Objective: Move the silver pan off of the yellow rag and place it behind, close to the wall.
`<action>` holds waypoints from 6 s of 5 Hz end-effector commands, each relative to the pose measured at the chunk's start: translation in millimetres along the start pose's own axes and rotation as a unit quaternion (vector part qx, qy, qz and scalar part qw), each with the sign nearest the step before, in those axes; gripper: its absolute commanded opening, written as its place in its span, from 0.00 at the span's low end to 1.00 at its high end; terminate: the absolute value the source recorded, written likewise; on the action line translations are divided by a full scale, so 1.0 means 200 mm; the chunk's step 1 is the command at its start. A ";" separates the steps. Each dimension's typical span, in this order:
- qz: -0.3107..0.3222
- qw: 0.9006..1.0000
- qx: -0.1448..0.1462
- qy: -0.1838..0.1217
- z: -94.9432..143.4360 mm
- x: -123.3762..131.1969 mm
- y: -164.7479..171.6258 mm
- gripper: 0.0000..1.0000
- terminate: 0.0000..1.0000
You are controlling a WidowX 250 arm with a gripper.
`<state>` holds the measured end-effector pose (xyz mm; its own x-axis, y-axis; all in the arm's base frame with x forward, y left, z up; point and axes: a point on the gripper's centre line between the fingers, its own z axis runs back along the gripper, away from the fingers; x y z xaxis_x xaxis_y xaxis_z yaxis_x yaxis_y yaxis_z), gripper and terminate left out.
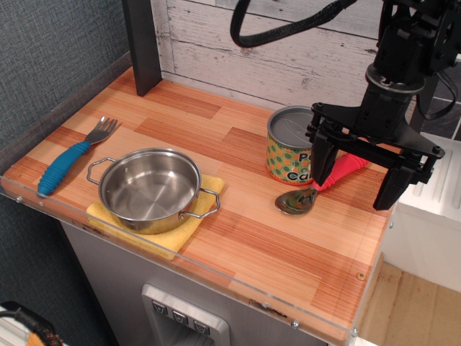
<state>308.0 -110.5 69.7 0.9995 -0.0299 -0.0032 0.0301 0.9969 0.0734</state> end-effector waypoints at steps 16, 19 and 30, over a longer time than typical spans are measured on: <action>0.582 0.810 -0.033 -0.053 -0.24 -0.10 0.91 0.00 0.00; 0.590 0.806 -0.027 -0.040 -0.24 -0.10 0.92 0.00 0.00; 0.648 0.754 0.021 -0.103 -0.14 0.43 1.06 0.00 0.00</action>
<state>395.0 105.3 31.6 0.1931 0.9524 0.2359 -0.9784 0.2052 -0.0273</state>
